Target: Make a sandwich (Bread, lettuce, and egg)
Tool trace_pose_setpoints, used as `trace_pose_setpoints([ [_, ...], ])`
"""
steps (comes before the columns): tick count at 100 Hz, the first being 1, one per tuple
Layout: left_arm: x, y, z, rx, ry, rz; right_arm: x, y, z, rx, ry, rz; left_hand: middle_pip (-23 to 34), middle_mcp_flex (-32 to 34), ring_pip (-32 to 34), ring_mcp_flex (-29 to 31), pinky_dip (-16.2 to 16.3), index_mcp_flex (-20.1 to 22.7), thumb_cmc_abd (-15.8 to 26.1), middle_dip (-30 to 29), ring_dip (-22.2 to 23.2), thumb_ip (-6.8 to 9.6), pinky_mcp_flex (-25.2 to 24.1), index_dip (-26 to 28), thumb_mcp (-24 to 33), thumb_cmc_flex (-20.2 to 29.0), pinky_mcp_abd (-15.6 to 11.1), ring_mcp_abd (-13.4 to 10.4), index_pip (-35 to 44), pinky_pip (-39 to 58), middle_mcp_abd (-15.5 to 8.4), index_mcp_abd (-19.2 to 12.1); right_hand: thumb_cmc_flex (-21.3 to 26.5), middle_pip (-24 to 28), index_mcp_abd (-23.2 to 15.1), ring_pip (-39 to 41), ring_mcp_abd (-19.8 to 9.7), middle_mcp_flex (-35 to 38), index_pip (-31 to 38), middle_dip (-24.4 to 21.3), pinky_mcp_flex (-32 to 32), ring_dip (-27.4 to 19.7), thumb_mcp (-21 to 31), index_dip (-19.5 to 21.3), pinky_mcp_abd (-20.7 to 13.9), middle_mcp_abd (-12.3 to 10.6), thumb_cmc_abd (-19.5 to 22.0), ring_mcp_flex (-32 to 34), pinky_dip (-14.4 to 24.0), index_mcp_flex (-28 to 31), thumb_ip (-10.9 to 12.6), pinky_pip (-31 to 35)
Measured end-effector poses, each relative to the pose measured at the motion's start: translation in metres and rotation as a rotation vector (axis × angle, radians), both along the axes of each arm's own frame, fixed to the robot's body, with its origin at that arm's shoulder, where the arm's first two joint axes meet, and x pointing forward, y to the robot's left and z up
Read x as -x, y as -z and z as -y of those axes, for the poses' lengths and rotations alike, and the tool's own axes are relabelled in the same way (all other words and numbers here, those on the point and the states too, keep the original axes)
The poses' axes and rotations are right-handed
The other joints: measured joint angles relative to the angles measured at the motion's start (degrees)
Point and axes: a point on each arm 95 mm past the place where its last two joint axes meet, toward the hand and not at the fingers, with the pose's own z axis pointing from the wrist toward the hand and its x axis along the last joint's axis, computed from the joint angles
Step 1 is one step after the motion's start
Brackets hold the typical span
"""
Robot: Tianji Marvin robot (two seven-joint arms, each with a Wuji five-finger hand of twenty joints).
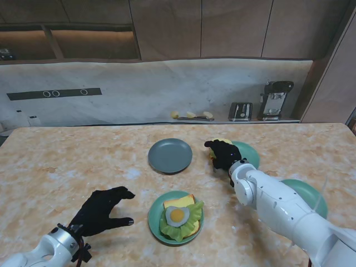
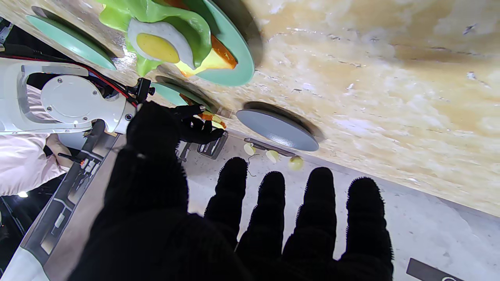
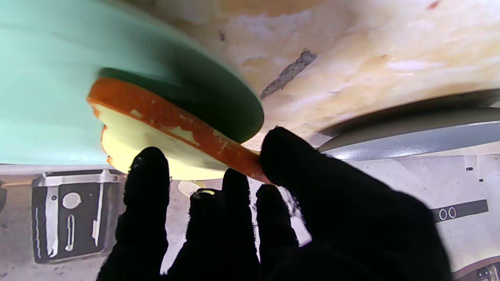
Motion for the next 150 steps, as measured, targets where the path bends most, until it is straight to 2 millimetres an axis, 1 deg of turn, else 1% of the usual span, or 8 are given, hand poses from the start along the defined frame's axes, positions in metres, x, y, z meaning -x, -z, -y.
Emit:
trace_pose_setpoints([
  [35, 0.0, -0.001, 0.001, 0.004, 0.009, 0.005, 0.003, -0.007, 0.002, -0.038, 0.005, 0.039, 0.1, 0.0, 0.0, 0.0, 0.0, 0.1, 0.0, 0.0, 0.0, 0.0, 0.0, 0.0, 0.0, 0.7, 0.0, 0.0, 0.0, 0.0, 0.0, 0.0, 5.7, 1.0, -0.9, 8.9, 0.0, 5.3, 2.3, 0.0, 5.4, 0.0, 8.0, 1.8, -1.5, -0.4, -3.3, 3.9, -1.1, 2.5, -2.8, 0.7],
  [41, 0.0, -0.001, 0.001, 0.004, 0.009, 0.007, 0.003, -0.009, 0.003, -0.048, 0.005, 0.05, 0.1, 0.0, 0.0, 0.0, 0.0, 0.3, 0.0, 0.0, 0.0, 0.0, 0.0, 0.0, 0.0, 0.7, 0.0, 0.0, 0.0, 0.0, 0.0, 0.0, 6.4, 1.5, -1.1, 9.1, 0.0, 6.0, 2.7, 0.0, 6.3, 0.0, 8.5, 2.3, -1.6, -0.5, -3.9, 4.6, -3.0, 3.8, -2.8, 1.9],
  [46, 0.0, -0.001, 0.001, 0.003, 0.009, 0.007, 0.004, -0.011, 0.003, -0.053, 0.004, 0.059, 0.1, 0.0, 0.0, 0.0, 0.0, 0.8, 0.0, 0.0, 0.0, 0.0, 0.0, 0.0, 0.0, 0.7, 0.0, 0.0, 0.1, 0.0, 0.0, 0.0, 6.5, 1.6, -1.5, 9.6, 0.0, 6.2, 2.4, 0.0, 7.3, 0.0, 8.8, 2.4, -2.2, -0.5, -4.4, 4.7, -3.5, 4.5, -3.8, 3.2],
  [54, 0.0, -0.001, 0.001, 0.003, 0.011, 0.009, 0.005, -0.015, 0.004, -0.066, 0.006, 0.074, 0.1, 0.0, 0.0, 0.0, 0.0, 0.8, 0.0, 0.0, 0.0, 0.0, 0.0, 0.0, 0.0, 0.7, 0.0, 0.0, 0.1, 0.0, 0.0, 0.0, 7.1, 2.2, -1.6, 9.8, 0.0, 7.2, 3.2, 0.0, 8.7, 0.0, 9.5, 2.7, -2.8, -0.6, -5.0, 5.5, -4.3, 5.5, -3.9, 4.3],
  [79, -0.001, -0.001, 0.002, 0.008, 0.018, 0.02, 0.009, -0.034, 0.011, -0.104, -0.002, 0.142, 0.2, 0.0, 0.0, 0.0, 0.0, 0.8, 0.0, 0.0, 0.0, 0.0, 0.0, 0.0, 0.0, 0.7, 0.0, 0.0, 0.1, 0.0, 0.0, 0.0, 8.7, 3.1, -2.2, 11.1, 0.0, 10.2, 6.0, 0.0, 10.9, 0.0, 11.2, 4.3, -2.9, -1.2, -7.6, 7.8, -6.2, 14.0, -4.4, 5.1],
  [90, -0.001, -0.001, 0.003, 0.01, 0.021, 0.022, 0.01, -0.044, 0.015, -0.128, -0.004, 0.168, 0.2, 0.0, 0.0, 0.0, 0.0, 0.8, 0.0, 0.0, 0.0, 0.0, 0.0, 0.0, 0.0, 0.7, 0.0, 0.0, 0.1, 0.0, 0.0, 0.0, 9.3, 3.9, -3.0, 11.6, -0.2, 11.9, 9.1, 0.1, 11.2, 0.0, 12.3, 7.0, -2.8, -1.8, -8.3, 8.8, -7.2, 19.2, -5.0, 5.5],
  [109, -0.001, -0.001, 0.004, 0.012, 0.022, 0.029, 0.014, -0.061, 0.021, -0.162, -0.016, 0.207, 0.3, 0.0, 0.0, 0.0, 0.0, 0.8, 0.0, 0.0, 0.0, 0.0, 0.0, 0.0, 0.0, 0.7, 0.0, 0.0, 0.1, 0.0, 0.0, 0.0, 9.3, 4.5, -4.3, 11.8, -0.4, 13.8, 12.0, 1.4, 12.6, 0.0, 13.3, 12.0, -2.2, -2.4, -9.0, 9.9, -7.3, 22.2, -5.0, 5.5],
  [150, -0.001, -0.002, 0.006, 0.012, 0.029, 0.042, 0.036, -0.098, 0.022, -0.344, -0.023, 0.187, 0.6, 0.0, 0.0, 0.0, 0.0, 0.8, 0.0, 0.0, 0.0, 0.0, 0.0, 0.0, 0.0, 0.7, 0.0, 0.0, 0.1, 0.1, 0.0, -0.2, 10.0, 4.5, -5.1, 11.8, -0.4, 17.4, 11.4, 2.9, 16.2, 0.0, 15.6, 15.6, -0.7, -2.7, -12.6, 13.0, -5.3, 26.6, -5.0, 6.0],
])
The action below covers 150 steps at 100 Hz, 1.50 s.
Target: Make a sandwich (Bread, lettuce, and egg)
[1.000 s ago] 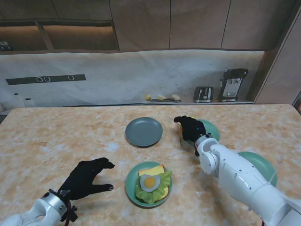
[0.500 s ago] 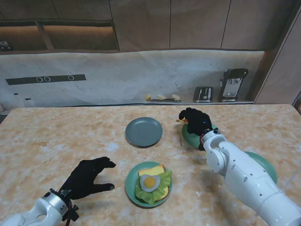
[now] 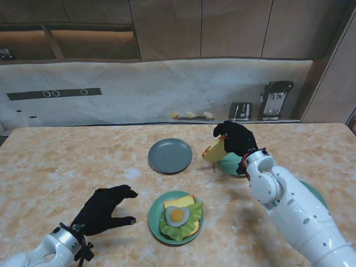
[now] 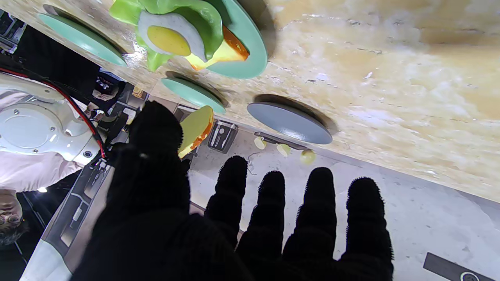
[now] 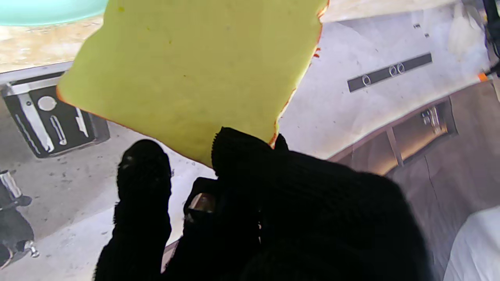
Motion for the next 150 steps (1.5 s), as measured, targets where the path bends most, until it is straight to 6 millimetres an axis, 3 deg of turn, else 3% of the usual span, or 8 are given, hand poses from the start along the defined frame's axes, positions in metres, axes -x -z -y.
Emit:
trace_pose_setpoints([
  [45, 0.002, -0.001, 0.0, -0.007, 0.006, 0.006, 0.022, -0.03, -0.02, -0.158, -0.139, -0.041, 0.0, 0.0, 0.0, 0.0, 0.0, 0.0, 0.0, 0.0, 0.0, 0.0, 0.0, 0.0, 0.0, 0.0, 0.0, 0.0, 0.0, 0.5, 0.0, -0.4, 0.7, -2.2, 0.0, 0.0, 1.3, 5.4, -2.8, 2.9, 4.2, 0.0, 2.9, 2.8, 2.5, 0.2, -4.4, 4.5, 3.9, 6.5, -0.6, 0.8],
  [68, 0.004, -0.002, -0.001, -0.013, 0.008, 0.006, 0.03, -0.038, -0.034, -0.275, -0.218, -0.137, 0.0, 0.0, 0.0, 0.0, 0.0, 0.0, 0.0, 0.0, 0.0, 0.0, 0.0, 0.1, 0.0, 0.0, 0.0, 0.0, 0.0, 0.5, 0.0, -0.4, 1.4, -3.7, 0.1, -0.8, 3.4, 7.4, -4.7, 3.9, 6.8, 0.0, 3.6, 3.6, 3.3, 1.8, -6.6, 6.3, 5.3, 9.4, -0.6, 2.1],
  [109, 0.009, -0.003, 0.002, -0.011, 0.031, 0.003, 0.048, -0.04, -0.056, -0.367, -0.298, -0.29, 0.0, 0.0, 0.0, 0.0, 0.0, 0.8, 0.0, 0.0, 0.0, 0.0, 0.1, 0.4, 0.0, 0.0, 0.0, 0.0, 0.6, 0.5, 0.0, -0.4, 2.0, -5.3, 1.5, -1.5, 5.9, 9.9, -7.7, 5.8, 9.7, 0.0, 5.8, 5.0, 3.6, 3.9, -9.5, 8.8, 8.8, 12.7, -0.6, 4.3],
  [150, 0.015, -0.003, 0.005, -0.003, 0.053, -0.002, 0.084, -0.046, -0.073, -0.4, -0.439, -0.435, 0.0, 0.0, 0.0, 0.0, 0.0, 0.8, 0.0, 0.0, 0.0, 0.0, 0.1, 0.4, 0.0, 0.0, 0.0, 0.0, 0.6, 0.5, 0.0, -0.4, 2.0, -6.5, 2.4, -1.6, 7.0, 10.5, -10.1, 6.0, 11.2, 0.0, 6.5, 5.7, 3.7, 5.1, -10.5, 9.4, 10.9, 13.5, -0.6, 5.1],
])
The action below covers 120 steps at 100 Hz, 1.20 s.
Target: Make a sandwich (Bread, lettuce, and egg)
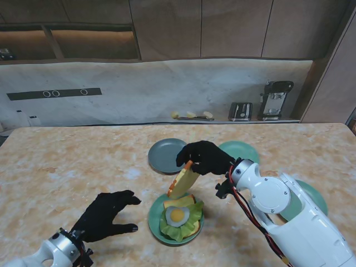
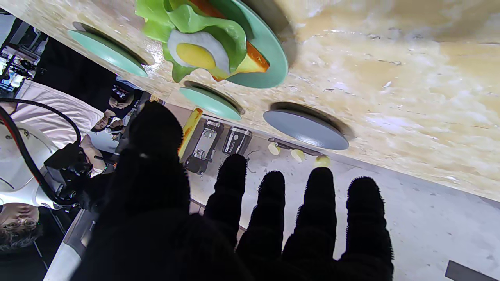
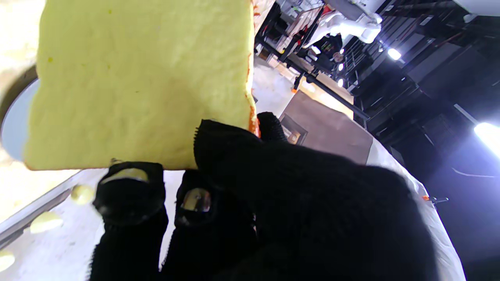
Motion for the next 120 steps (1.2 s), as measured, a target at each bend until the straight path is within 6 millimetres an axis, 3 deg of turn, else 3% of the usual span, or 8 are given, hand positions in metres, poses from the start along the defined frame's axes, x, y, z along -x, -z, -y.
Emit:
trace_pose_setpoints([
  [57, 0.01, 0.002, 0.002, 0.004, 0.013, -0.007, 0.042, 0.0, 0.01, 0.087, -0.139, -0.08, 0.0, 0.0, 0.0, 0.0, 0.0, 0.0, 0.0, 0.0, 0.0, 0.0, 0.0, 0.0, 0.0, 0.0, 0.0, 0.0, 0.0, 0.0, 0.0, 0.0, 0.0, -0.8, 1.2, -0.6, 1.1, 0.7, -2.3, 1.3, 1.2, 0.0, 0.0, 1.5, 0.0, 1.1, -0.5, 1.2, 2.5, 1.2, 0.0, 0.8],
  [120, 0.02, -0.006, 0.015, 0.043, 0.073, -0.006, 0.048, 0.017, 0.012, 0.177, -0.209, -0.174, 0.0, 0.0, 0.0, 0.0, 0.0, 0.0, 0.0, 0.0, 0.0, 0.0, 0.0, 0.0, 0.0, 0.0, 0.0, 0.0, 0.0, 0.0, 0.0, 0.0, 0.0, -1.6, 1.5, -0.6, 1.4, 1.2, -4.0, 1.4, 2.1, 0.0, 0.0, 2.2, -1.1, 1.3, -0.5, 1.5, 6.1, 1.9, 0.0, 2.1],
])
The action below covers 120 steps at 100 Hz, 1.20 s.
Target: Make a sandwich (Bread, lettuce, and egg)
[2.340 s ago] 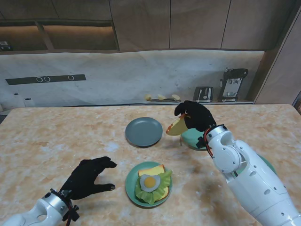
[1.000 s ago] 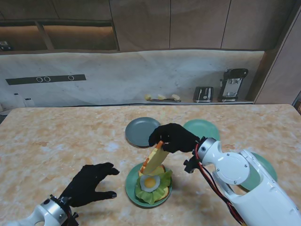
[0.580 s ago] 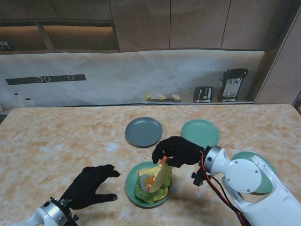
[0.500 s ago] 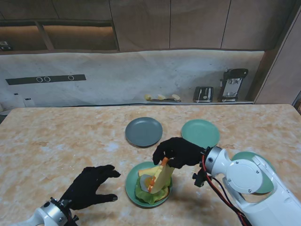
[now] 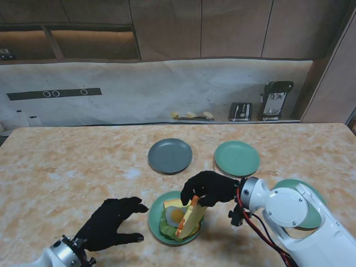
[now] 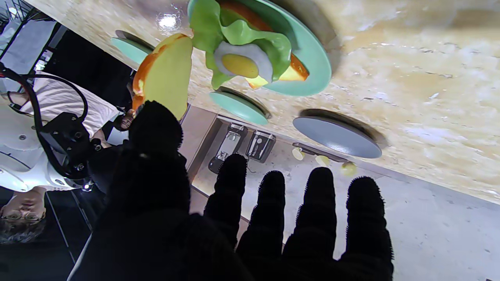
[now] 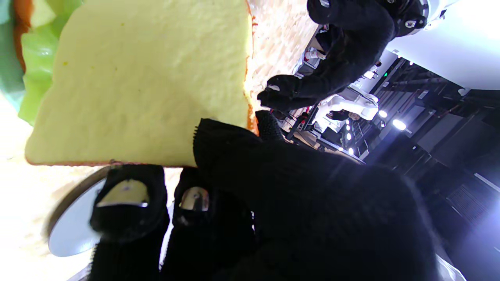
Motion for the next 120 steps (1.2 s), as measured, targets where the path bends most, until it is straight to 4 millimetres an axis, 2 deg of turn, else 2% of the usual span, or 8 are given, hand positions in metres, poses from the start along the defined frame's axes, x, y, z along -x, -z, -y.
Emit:
trace_pose_setpoints([
  [53, 0.001, -0.001, 0.003, 0.018, 0.013, -0.014, -0.021, 0.015, -0.005, 0.102, -0.057, -0.019, 0.0, 0.0, 0.0, 0.0, 0.0, 0.0, 0.0, 0.0, 0.0, 0.0, 0.0, 0.0, 0.0, 0.0, 0.0, 0.0, 0.0, 0.0, 0.0, 0.0, 0.1, -1.2, 0.0, -0.7, 0.5, 0.6, -1.5, 0.0, 0.5, 0.0, 0.0, 0.6, -0.7, 0.5, -0.7, 0.6, 1.7, 0.8, 0.0, 0.7],
  [90, 0.0, -0.001, 0.0, 0.025, 0.006, -0.019, -0.034, 0.011, -0.018, 0.11, -0.078, 0.011, 0.0, 0.0, 0.0, 0.0, 0.0, 0.0, 0.0, 0.0, 0.0, 0.0, 0.0, 0.0, 0.0, 0.0, 0.0, 0.0, 0.0, 0.0, 0.0, 0.0, 0.1, -2.0, 0.0, -0.9, 0.6, 1.1, -1.6, 0.0, 0.5, 0.0, 0.0, 0.6, -1.4, 0.5, -0.7, 0.8, 2.0, 1.5, 0.0, 0.7],
  [120, 0.0, -0.001, -0.003, 0.028, -0.001, -0.018, -0.044, 0.013, -0.03, 0.123, -0.099, 0.023, 0.0, 0.0, 0.0, 0.0, 0.0, 0.0, 0.0, 0.0, 0.0, 0.0, 0.0, 0.0, 0.0, 0.0, 0.0, 0.0, 0.0, 0.0, 0.0, 0.0, -0.1, -4.1, -0.2, -4.2, 0.8, 1.2, -2.2, 0.0, -1.5, 0.0, -0.1, 0.1, -2.0, 0.5, -0.5, 0.8, 2.1, 1.4, 0.0, 0.6],
])
